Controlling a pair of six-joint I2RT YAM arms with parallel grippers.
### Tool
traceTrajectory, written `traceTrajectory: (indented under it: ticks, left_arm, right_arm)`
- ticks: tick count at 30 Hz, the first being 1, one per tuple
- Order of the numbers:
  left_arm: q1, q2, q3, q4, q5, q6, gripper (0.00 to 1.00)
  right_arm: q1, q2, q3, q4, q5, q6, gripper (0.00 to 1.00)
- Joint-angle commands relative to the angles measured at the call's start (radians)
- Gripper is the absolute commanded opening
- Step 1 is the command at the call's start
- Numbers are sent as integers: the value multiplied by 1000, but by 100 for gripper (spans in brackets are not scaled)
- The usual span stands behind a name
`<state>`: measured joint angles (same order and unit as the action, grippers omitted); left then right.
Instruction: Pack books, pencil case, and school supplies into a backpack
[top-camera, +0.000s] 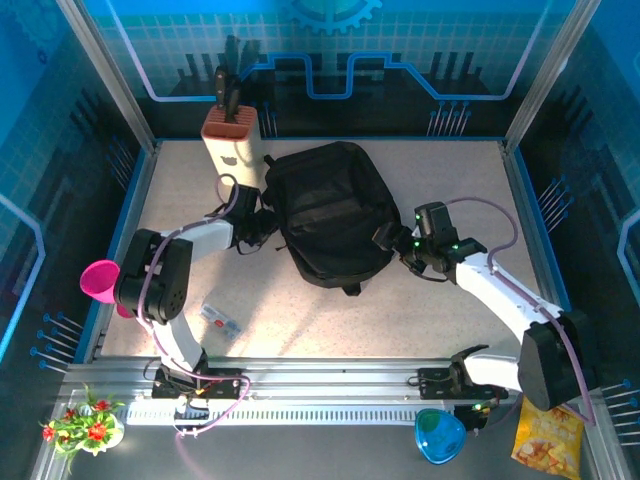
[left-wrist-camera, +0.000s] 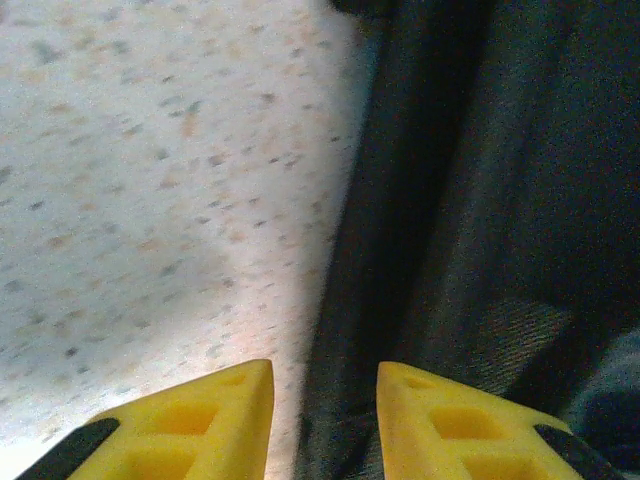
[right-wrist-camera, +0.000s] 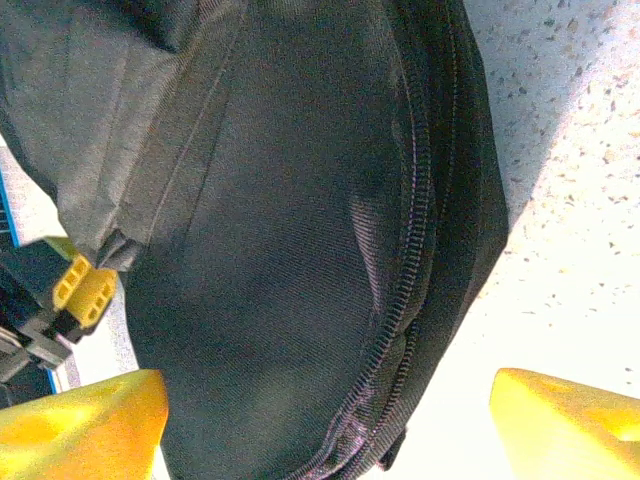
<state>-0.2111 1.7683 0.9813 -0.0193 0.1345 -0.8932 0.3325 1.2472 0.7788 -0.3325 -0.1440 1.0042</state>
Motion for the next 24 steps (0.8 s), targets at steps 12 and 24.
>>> traceTrajectory:
  ticks: [12,24]
  left_arm:
    - [14,57,46,90,105,-11,34]
    - [36,131,45,197,226,-73,15]
  right_arm:
    - [-12,91,-21,23,-87,7,82]
    - [-33,208,-10,78,-123,-12,72]
